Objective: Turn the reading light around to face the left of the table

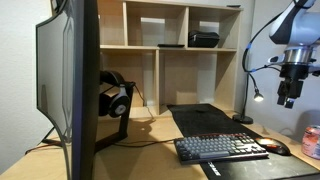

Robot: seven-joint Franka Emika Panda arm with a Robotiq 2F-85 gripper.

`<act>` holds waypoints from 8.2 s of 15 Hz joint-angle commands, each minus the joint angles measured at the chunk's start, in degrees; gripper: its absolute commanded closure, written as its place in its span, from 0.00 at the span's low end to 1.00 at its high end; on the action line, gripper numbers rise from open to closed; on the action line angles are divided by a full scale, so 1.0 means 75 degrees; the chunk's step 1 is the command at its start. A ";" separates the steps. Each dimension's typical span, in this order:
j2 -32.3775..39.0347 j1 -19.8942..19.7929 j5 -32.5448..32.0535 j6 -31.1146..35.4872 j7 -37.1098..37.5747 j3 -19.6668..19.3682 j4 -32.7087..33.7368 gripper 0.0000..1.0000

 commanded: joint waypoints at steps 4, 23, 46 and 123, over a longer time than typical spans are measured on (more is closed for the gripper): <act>-0.0755 -0.0118 0.0639 -0.1130 -0.0033 0.0182 0.0378 0.00; -0.0710 -0.0054 0.1691 -0.0287 0.3687 0.0724 0.0907 0.00; 0.1269 -0.0028 0.2229 0.0873 0.5149 0.1415 0.2187 0.53; 0.0261 0.0700 0.5990 0.5973 0.1558 0.1681 -0.0352 0.98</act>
